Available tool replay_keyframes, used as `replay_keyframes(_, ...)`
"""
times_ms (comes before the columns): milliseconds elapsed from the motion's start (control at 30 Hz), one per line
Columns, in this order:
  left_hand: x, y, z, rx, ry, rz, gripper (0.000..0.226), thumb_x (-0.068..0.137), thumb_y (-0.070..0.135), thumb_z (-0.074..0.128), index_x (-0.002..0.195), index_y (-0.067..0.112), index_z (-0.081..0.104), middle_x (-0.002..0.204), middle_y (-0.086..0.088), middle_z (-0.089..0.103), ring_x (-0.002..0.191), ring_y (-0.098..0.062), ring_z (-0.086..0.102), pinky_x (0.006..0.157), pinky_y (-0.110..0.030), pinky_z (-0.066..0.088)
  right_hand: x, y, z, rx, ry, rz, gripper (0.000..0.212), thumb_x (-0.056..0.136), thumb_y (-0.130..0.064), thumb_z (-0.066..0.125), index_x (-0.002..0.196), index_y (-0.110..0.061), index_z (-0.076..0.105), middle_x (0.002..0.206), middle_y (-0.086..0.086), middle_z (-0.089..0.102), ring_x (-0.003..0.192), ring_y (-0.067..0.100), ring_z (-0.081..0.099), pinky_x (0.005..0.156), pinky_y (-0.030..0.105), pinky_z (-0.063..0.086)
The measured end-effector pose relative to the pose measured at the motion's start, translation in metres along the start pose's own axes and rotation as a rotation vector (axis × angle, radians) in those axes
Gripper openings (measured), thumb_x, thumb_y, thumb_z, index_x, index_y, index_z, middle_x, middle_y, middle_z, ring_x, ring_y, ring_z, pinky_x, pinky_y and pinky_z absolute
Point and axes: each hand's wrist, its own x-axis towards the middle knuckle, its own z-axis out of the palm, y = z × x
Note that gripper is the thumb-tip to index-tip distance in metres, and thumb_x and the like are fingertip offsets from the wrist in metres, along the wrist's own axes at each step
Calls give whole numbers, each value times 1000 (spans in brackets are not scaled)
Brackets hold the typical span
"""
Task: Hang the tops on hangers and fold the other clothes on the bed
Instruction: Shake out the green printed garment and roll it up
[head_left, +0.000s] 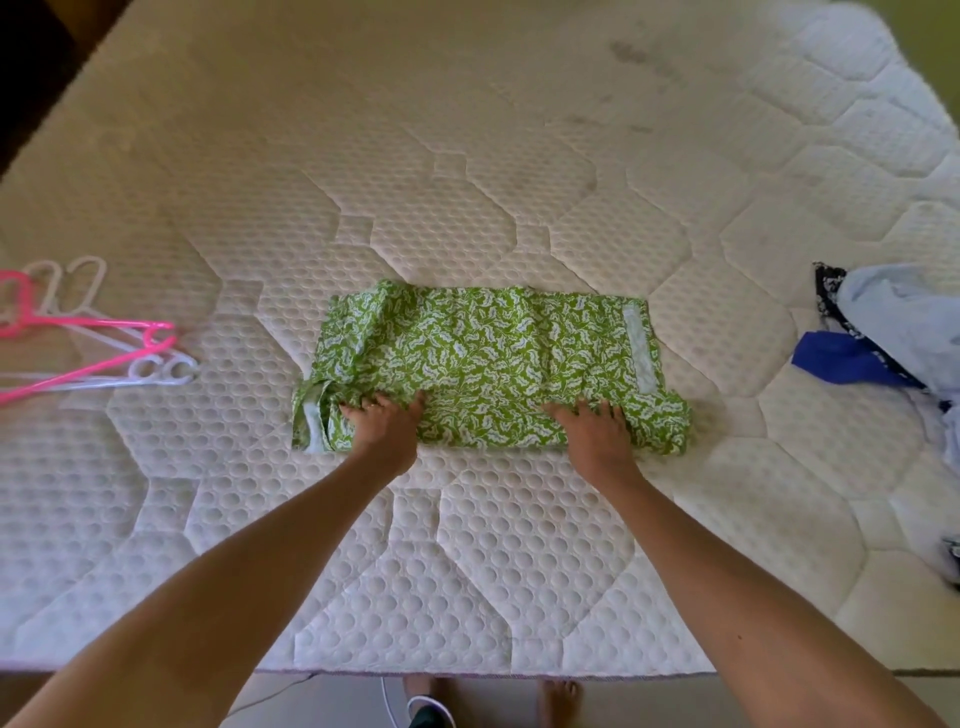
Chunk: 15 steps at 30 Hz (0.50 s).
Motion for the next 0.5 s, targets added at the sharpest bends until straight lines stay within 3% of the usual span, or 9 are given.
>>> replay_keyframes(33, -2, 2, -6, -40, -45, -20, 63, 94, 19, 42, 150, 25, 15, 143, -21, 39, 131, -40, 39, 104, -69, 23, 3, -1, -9, 11, 17, -1, 38, 95, -6, 40, 127, -21, 53, 106, 15, 62, 108, 32, 58, 99, 41, 41)
replay_keyframes(67, -3, 4, -12, -88, -111, -48, 53, 92, 18, 44, 144, 22, 32, 138, -15, 47, 128, -37, 43, 104, -71, 20, 6, -2, -19, 11, 8, 24, 22, 93, -5, 44, 101, -15, 62, 81, 7, 60, 92, 26, 63, 89, 38, 46)
replay_keyframes(133, -4, 3, -26, -168, -257, -103, 38, 90, 23, 45, 127, 14, 51, 137, -11, 49, 130, -37, 40, 102, -75, 14, 14, -2, -35, 50, -85, 130, 20, 89, -11, 53, 70, -13, 51, 67, 0, 52, 88, 24, 64, 92, 39, 46)
replay_keyframes(167, -3, 0, -31, -206, -293, -117, 37, 90, 28, 45, 121, 11, 55, 137, -10, 49, 131, -37, 39, 102, -76, 12, 18, 0, -38, 84, -112, 192, 18, 88, -18, 56, 72, -12, 52, 73, 1, 57, 93, 25, 63, 99, 42, 42)
replay_keyframes(233, -3, -7, -33, -242, -205, -103, 31, 87, 34, 48, 106, 13, 61, 120, -5, 61, 123, -30, 49, 107, -70, 10, 20, 4, -36, 121, -24, 262, 22, 86, -27, 59, 99, -10, 58, 101, 7, 64, 104, 26, 59, 103, 43, 33)
replay_keyframes(300, -2, -14, -28, -221, 68, -60, 20, 85, 27, 52, 101, 18, 60, 104, 1, 66, 105, -20, 58, 113, -61, 10, 19, 7, -24, 81, 221, 217, 36, 86, -23, 58, 118, -9, 51, 116, 11, 57, 109, 28, 53, 98, 41, 33)
replay_keyframes(333, 0, -15, -24, -195, 209, -22, 27, 87, 26, 52, 112, 19, 58, 110, -1, 65, 107, -19, 57, 116, -56, 9, 17, 6, -18, 75, 321, 148, 35, 88, -23, 54, 120, -9, 49, 117, 11, 56, 108, 27, 52, 95, 40, 34)
replay_keyframes(400, 4, -14, -13, -172, 358, 114, 43, 94, 39, 44, 133, 20, 44, 137, -6, 49, 128, -22, 44, 117, -51, 7, 13, 1, -6, 82, 278, -3, 35, 94, -33, 45, 120, -10, 47, 118, 9, 54, 108, 25, 50, 96, 38, 34)
replay_keyframes(500, 6, -6, 0, -76, 176, 258, 76, 90, 64, 32, 149, 19, 17, 156, -11, 18, 143, -27, 21, 115, -54, 10, 10, -7, 6, 116, 27, -93, 64, 87, -55, 49, 135, -13, 37, 140, 11, 37, 129, 29, 37, 110, 44, 25)
